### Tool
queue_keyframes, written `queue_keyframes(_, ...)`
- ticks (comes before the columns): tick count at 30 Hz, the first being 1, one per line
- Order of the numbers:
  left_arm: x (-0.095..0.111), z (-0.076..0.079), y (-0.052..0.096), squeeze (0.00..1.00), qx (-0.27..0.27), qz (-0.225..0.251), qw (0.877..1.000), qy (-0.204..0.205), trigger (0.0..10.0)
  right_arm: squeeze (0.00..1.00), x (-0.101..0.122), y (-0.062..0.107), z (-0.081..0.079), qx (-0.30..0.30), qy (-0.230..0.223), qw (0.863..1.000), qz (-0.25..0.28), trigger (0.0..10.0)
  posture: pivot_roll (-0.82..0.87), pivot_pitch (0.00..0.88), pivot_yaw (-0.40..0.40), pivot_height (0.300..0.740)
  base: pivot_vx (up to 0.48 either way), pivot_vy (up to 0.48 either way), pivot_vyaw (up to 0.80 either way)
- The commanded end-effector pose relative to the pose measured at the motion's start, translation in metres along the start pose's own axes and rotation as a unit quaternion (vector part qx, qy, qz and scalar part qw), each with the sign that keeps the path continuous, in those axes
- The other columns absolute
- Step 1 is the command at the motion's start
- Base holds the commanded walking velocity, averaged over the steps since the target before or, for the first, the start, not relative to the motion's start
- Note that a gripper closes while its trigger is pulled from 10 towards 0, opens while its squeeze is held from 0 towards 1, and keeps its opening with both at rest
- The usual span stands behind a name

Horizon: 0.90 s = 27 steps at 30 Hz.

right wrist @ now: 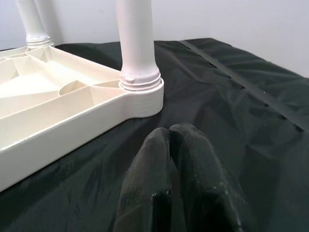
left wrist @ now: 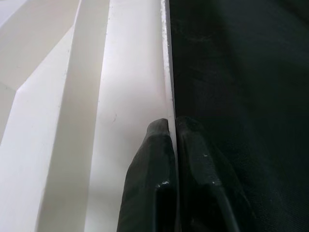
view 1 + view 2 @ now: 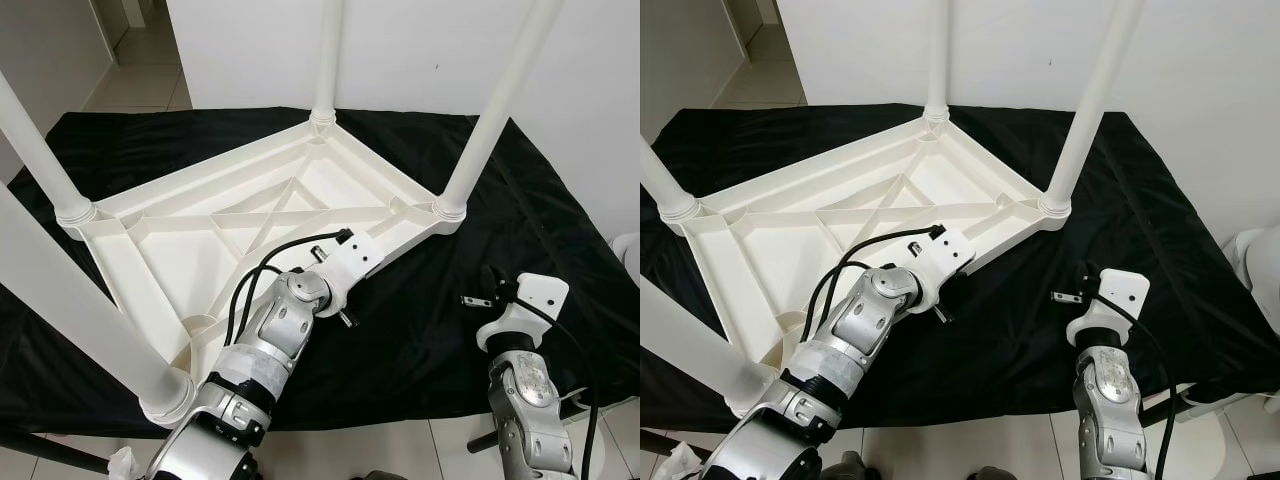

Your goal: Building children table

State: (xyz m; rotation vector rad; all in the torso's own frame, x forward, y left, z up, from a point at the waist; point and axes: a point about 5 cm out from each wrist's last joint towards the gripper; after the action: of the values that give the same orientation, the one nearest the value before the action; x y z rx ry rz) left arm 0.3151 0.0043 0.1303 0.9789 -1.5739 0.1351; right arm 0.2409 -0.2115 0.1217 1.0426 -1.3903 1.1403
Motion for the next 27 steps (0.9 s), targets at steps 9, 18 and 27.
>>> queue_keyframes(9,0.024,0.01,0.013,1.0,-0.037,0.121,0.992,-0.009,10.0,0.0,0.001,0.0,-0.004,0.003,-0.001,1.0,0.007,10.0,-0.03,0.007,-0.008,0.74,0.0,0.0,0.0)
queue_keyframes(18,0.009,0.004,0.049,0.0,-0.074,0.13,0.987,-0.053,10.0,0.0,0.0,0.001,-0.005,0.007,-0.001,1.0,0.005,10.0,-0.03,0.0,-0.008,0.74,0.0,0.0,0.0)
queue_keyframes(27,-0.008,-0.011,0.065,0.0,-0.05,0.088,0.993,-0.053,10.0,0.0,-0.002,0.0,-0.008,0.013,-0.003,1.0,0.002,10.0,-0.01,0.0,-0.014,0.74,0.0,0.0,0.0)
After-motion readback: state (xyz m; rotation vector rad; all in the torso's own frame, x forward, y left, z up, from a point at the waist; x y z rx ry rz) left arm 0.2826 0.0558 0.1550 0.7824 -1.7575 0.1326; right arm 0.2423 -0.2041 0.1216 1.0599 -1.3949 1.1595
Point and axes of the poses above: a point about 5 cm out from each wrist's last joint towards the gripper, its own y axis pointing back from the gripper into the wrist, its own x axis along the axis of the wrist's last joint, z = x × y, and after that the axes turned 1 degree about -y, right-handed
